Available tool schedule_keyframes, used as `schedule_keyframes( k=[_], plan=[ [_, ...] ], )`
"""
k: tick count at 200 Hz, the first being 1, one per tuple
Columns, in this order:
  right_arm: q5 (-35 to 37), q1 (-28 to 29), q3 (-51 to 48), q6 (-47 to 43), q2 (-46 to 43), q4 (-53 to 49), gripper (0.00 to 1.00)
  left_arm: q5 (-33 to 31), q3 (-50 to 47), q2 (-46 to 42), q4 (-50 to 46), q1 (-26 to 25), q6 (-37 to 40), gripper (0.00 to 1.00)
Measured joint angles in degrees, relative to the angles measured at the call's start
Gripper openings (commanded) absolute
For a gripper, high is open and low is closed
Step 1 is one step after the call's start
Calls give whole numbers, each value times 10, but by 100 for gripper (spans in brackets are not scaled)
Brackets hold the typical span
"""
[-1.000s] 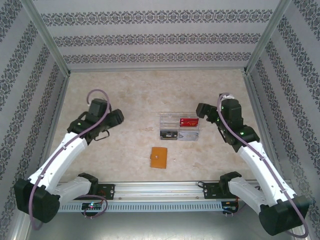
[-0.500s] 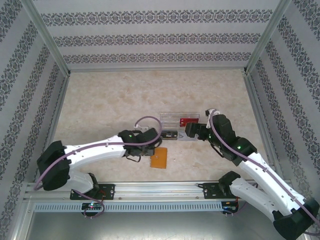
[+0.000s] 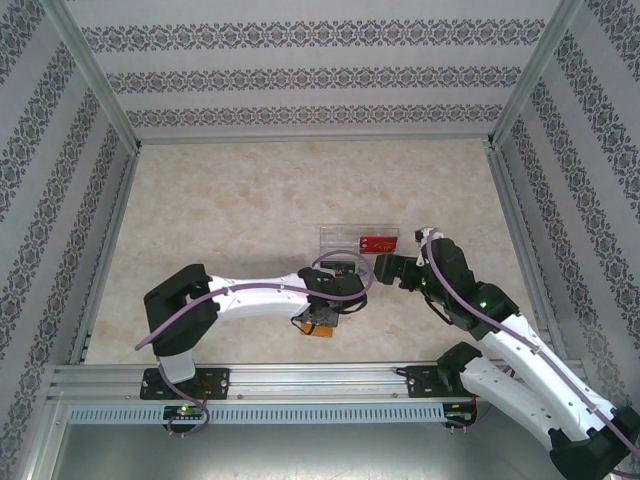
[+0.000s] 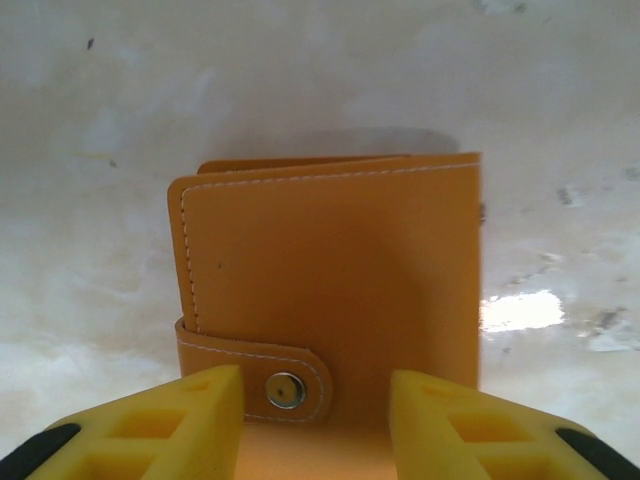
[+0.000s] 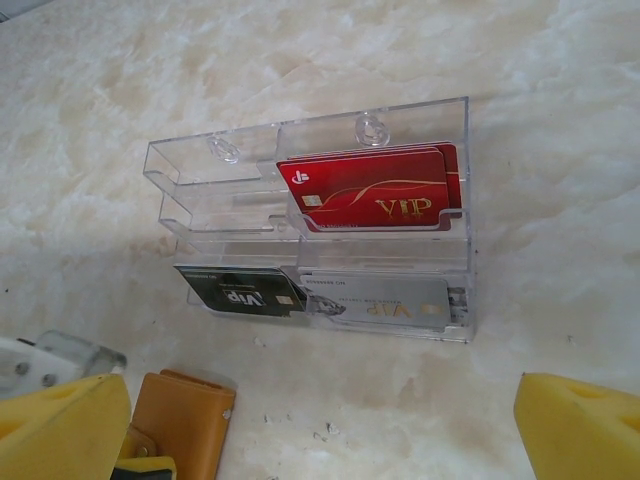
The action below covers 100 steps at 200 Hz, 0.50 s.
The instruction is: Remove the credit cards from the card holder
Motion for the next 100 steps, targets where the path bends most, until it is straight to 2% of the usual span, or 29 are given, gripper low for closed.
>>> schedule_keyframes(
  k=[50, 69, 86, 100],
  plan=[
    [-1, 0, -1, 0, -10, -9, 98, -7, 14, 16, -31, 0, -3, 38],
    [-4, 0, -1, 2, -10, -9, 98, -9, 14, 18, -37, 0, -5, 30],
    [-5, 4, -1, 2, -10, -9, 98, -14, 14, 19, -43, 0, -3, 11],
    [-8, 8, -1, 2, -8, -9, 98, -17, 14, 19, -49, 0, -2, 0]
  ],
)
